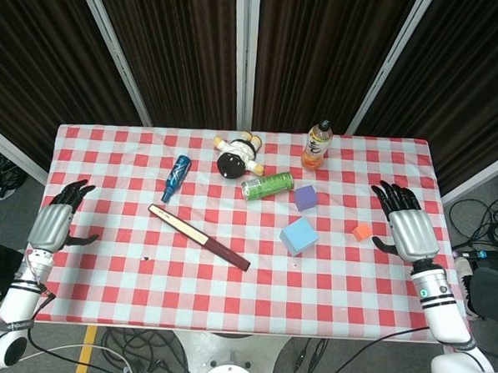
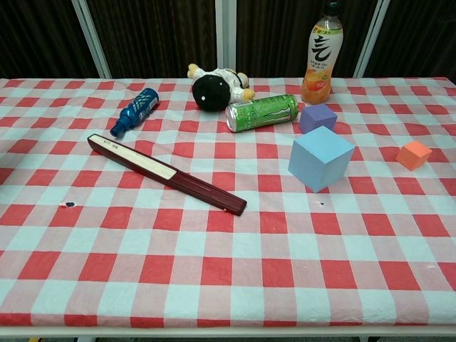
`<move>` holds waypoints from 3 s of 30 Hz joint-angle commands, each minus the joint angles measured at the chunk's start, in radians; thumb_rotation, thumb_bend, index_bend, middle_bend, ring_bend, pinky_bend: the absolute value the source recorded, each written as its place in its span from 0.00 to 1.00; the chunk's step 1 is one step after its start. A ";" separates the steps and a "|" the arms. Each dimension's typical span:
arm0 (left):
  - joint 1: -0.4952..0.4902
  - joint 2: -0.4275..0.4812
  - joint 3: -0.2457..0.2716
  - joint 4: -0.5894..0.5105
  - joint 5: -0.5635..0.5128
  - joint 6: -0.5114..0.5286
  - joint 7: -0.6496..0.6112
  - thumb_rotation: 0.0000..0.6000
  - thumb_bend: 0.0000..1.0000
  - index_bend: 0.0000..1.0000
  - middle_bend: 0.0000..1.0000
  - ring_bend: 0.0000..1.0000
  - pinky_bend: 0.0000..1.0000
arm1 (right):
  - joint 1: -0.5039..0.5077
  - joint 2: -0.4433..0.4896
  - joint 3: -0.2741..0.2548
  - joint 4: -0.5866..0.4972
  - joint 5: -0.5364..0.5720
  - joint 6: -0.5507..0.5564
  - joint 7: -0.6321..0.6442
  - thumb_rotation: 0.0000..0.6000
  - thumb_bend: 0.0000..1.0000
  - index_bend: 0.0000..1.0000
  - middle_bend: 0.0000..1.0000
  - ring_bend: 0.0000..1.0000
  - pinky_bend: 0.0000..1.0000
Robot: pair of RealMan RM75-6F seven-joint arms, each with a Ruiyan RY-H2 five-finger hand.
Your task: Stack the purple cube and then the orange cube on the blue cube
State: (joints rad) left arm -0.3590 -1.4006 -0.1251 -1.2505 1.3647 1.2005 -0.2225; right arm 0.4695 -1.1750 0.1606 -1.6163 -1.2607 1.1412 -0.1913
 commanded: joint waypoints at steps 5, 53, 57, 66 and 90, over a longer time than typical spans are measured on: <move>0.005 -0.001 0.004 -0.004 0.008 0.011 -0.006 1.00 0.00 0.18 0.17 0.08 0.21 | 0.002 -0.004 -0.003 0.007 0.005 -0.009 -0.005 1.00 0.12 0.00 0.02 0.02 0.07; -0.011 -0.044 -0.007 0.165 -0.011 -0.040 -0.136 1.00 0.00 0.18 0.17 0.08 0.20 | 0.575 -0.396 0.004 0.697 0.297 -0.712 -0.110 1.00 0.09 0.23 1.00 0.93 0.89; -0.011 -0.045 -0.005 0.170 -0.006 -0.039 -0.138 1.00 0.00 0.18 0.17 0.08 0.20 | 0.592 -0.425 -0.002 0.738 0.301 -0.733 -0.101 1.00 0.09 0.24 1.00 0.93 0.90; -0.012 -0.055 -0.007 0.197 -0.008 -0.038 -0.137 1.00 0.00 0.18 0.17 0.08 0.20 | 0.615 -0.472 -0.014 0.801 0.300 -0.762 -0.078 1.00 0.09 0.25 1.00 0.95 0.91; -0.008 -0.070 -0.004 0.243 0.000 -0.041 -0.185 1.00 0.00 0.18 0.17 0.08 0.21 | 0.615 -0.552 -0.011 0.893 0.269 -0.715 -0.055 1.00 0.13 0.48 1.00 0.99 0.95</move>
State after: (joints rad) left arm -0.3670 -1.4706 -0.1288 -1.0077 1.3640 1.1588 -0.4073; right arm 1.0846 -1.7277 0.1487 -0.7227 -0.9907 0.4258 -0.2466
